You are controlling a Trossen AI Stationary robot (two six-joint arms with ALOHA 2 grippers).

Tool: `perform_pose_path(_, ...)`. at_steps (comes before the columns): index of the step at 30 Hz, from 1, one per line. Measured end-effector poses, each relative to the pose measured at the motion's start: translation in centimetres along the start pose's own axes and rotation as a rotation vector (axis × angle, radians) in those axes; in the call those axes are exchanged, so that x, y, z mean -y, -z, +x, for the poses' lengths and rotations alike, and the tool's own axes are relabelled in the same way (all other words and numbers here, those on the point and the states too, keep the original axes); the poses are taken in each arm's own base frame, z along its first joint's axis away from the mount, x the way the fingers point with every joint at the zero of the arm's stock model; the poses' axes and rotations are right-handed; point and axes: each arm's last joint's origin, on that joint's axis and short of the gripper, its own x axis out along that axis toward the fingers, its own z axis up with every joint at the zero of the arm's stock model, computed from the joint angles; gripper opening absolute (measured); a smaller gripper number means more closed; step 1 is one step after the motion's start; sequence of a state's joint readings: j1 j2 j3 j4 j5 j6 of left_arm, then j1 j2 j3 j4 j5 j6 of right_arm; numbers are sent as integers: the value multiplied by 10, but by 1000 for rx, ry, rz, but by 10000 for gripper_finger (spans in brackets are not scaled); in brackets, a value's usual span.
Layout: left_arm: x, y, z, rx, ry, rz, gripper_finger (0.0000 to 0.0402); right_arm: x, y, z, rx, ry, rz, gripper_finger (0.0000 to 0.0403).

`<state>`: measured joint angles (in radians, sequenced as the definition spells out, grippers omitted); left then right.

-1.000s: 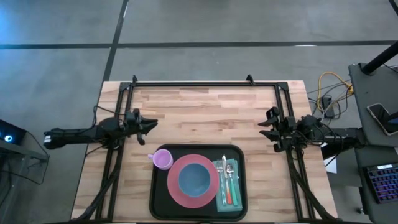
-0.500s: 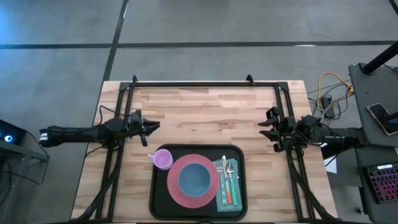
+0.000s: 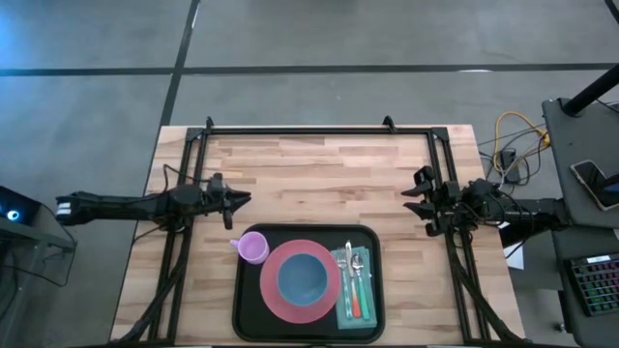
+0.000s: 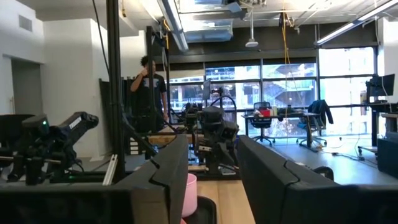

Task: Set up tray
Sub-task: Return to Home Position

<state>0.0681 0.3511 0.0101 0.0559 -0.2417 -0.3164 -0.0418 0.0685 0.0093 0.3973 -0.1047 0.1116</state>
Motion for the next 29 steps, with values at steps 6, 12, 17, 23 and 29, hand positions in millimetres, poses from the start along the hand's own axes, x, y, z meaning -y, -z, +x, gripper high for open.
perform_pose_path(6,0,3,2,-33,-11,9,50,0,0,0,0,0,0,126)
perform_pose_path(12,-1,5,4,-59,-19,15,50,0,0,0,0,0,0,134)
perform_pose_path(17,-1,7,5,-74,-24,19,50,0,0,0,0,0,0,137)
perform_pose_path(23,-1,7,5,-82,-27,22,50,0,0,0,0,0,0,129)
perform_pose_path(29,-1,7,5,-82,-27,22,50,0,0,0,1,0,0,123)
